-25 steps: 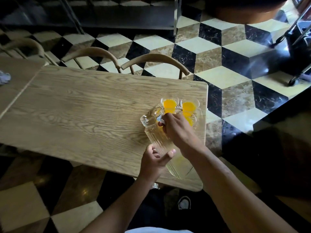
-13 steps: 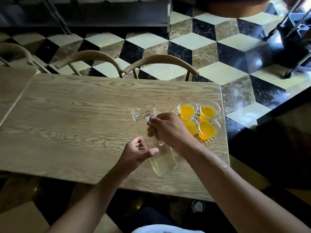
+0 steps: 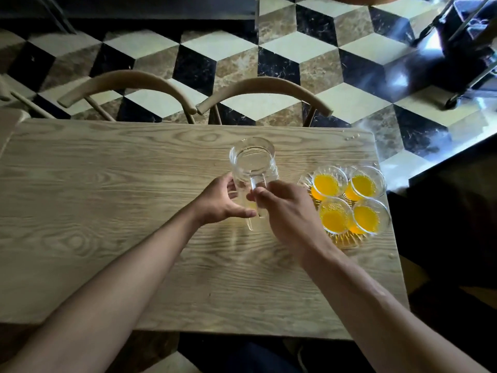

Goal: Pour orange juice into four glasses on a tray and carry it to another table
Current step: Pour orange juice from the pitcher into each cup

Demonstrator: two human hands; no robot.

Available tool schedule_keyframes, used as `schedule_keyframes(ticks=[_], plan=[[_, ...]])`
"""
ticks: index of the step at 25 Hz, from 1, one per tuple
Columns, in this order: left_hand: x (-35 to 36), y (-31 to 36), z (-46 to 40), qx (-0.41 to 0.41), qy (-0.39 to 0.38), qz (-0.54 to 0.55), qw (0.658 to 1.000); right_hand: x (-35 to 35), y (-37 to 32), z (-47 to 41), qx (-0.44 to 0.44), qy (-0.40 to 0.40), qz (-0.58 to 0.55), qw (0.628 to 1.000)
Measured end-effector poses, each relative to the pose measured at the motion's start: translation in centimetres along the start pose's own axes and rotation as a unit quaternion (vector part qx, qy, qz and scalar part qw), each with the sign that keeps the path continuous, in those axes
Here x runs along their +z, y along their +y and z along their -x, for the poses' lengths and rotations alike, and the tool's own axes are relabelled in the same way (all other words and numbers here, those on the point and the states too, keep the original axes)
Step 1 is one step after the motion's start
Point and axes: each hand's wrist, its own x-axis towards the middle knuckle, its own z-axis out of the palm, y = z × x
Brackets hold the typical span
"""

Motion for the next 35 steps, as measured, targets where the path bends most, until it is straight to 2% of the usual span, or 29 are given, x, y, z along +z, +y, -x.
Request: schedule_keyframes(ticks=[4, 9, 29, 35], plan=[[-1.0, 0.1, -2.6, 0.057, -0.023, -0.103, 0.993, 1.2, 2.8, 0.2, 0.013, 0.049, -0.045, 0.998], [-1.4, -0.7, -4.2, 0.107, -0.027, -0.175, 0.978, 1.9, 4.4, 0.4, 0.025, 0.049, -0.073, 0.996], [-1.7, -1.6, -4.9, 0.11, -0.04, -0.187, 0.975, 1.9, 4.1, -0.4, 0.009, 0.024, -0.007, 1.0], [-2.0, -1.3, -4.1, 0.069, -0.067, -0.197, 0.976, 1.7, 4.6, -0.8, 0.014, 0.021, -0.042, 0.999]])
